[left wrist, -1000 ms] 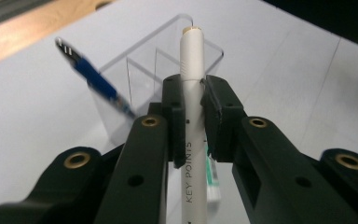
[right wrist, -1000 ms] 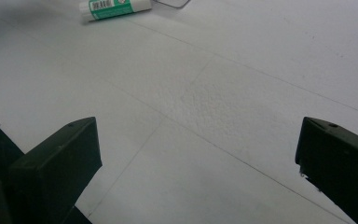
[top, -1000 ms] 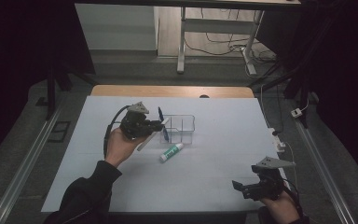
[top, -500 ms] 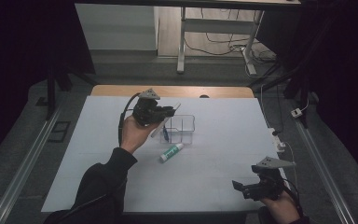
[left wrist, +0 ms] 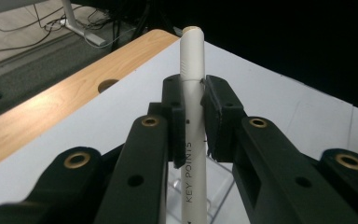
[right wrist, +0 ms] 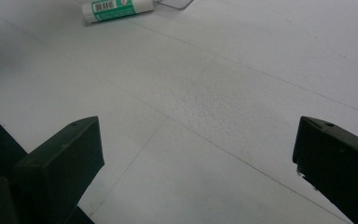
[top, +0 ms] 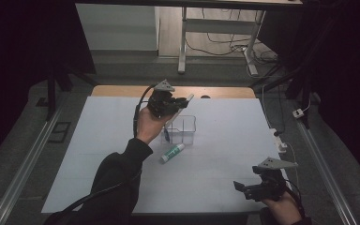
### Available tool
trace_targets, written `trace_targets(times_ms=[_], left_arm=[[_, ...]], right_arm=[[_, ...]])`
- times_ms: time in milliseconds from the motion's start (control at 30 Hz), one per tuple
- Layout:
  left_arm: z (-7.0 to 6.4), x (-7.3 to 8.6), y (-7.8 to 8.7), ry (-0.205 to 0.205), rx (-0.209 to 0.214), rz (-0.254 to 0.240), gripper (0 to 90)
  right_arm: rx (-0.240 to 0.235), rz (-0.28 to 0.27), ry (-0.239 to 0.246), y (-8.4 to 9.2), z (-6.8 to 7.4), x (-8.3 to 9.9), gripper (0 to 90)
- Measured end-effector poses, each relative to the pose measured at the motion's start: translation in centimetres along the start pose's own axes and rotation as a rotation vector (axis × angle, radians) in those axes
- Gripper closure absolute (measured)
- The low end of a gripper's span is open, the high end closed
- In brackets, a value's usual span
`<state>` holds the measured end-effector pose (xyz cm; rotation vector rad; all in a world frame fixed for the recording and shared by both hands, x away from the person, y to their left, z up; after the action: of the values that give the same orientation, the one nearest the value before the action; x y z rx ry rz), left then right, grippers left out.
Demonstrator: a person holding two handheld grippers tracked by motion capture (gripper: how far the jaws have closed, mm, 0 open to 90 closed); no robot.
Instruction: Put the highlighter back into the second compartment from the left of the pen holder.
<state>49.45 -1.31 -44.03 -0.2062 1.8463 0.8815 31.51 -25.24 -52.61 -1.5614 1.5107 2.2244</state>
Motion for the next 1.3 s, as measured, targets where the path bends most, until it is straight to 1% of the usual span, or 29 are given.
trace_targets(times_ms=[100,233,367,433,567,700,1033,1100,1167,1200,1267,1300], left_arm=[[-0.1,-0.4,-1.0,-0.006,-0.002,-0.003,78.3],[-0.2,-0.5,-2.1,-0.015,-0.001,-0.001,78.3],[-0.1,-0.1,-3.3,-0.031,-0.005,0.001,78.2],[0.1,0.1,-3.8,-0.029,0.0,0.002,78.2],[0.4,0.7,-4.4,-0.034,-0.005,0.008,78.2],[0.6,1.3,-4.6,-0.018,-0.01,0.012,78.2],[1.2,2.9,-4.3,-0.009,-0.026,0.052,77.7],[1.3,3.2,-4.3,-0.013,-0.037,0.066,77.1],[1.4,3.4,-4.2,-0.016,-0.055,0.077,75.8],[1.5,3.4,-4.1,-0.016,-0.061,0.076,72.6],[1.6,3.3,-3.8,-0.02,-0.07,0.075,69.1],[1.6,3.1,-3.6,-0.018,-0.065,0.069,67.7]], right_arm=[[-0.002,-0.001,0.0,0.0,0.0,0.0,1.4],[-0.006,-0.008,-0.003,0.0,0.0,0.0,1.4],[-0.009,-0.014,-0.006,0.1,0.0,-0.1,1.4],[-0.01,-0.015,-0.006,0.1,0.0,-0.1,1.4],[-0.011,-0.015,-0.005,0.1,0.0,-0.1,1.4],[-0.011,-0.016,-0.003,0.1,0.0,-0.1,1.4],[-0.006,-0.011,0.001,0.1,0.0,0.0,1.4],[-0.008,-0.013,0.0,0.0,0.0,-0.1,1.4],[-0.005,-0.01,0.002,0.1,0.0,0.0,1.4],[-0.005,-0.01,0.001,0.1,0.0,0.0,1.4],[-0.008,-0.012,0.0,0.0,0.1,0.0,1.4],[-0.006,-0.011,0.001,0.1,0.0,0.0,1.4]])
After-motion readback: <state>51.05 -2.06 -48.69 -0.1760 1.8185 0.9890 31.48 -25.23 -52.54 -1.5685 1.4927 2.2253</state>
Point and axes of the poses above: each handheld gripper's, and its own axes: y roughly backward along the jaws, x roughly out of its underside, z roughly to its left, the point moved 10 cm from there along -y, roughly forward along the jaws, and after that the axes turned 7 degrees about y, right-handed, at the moved point
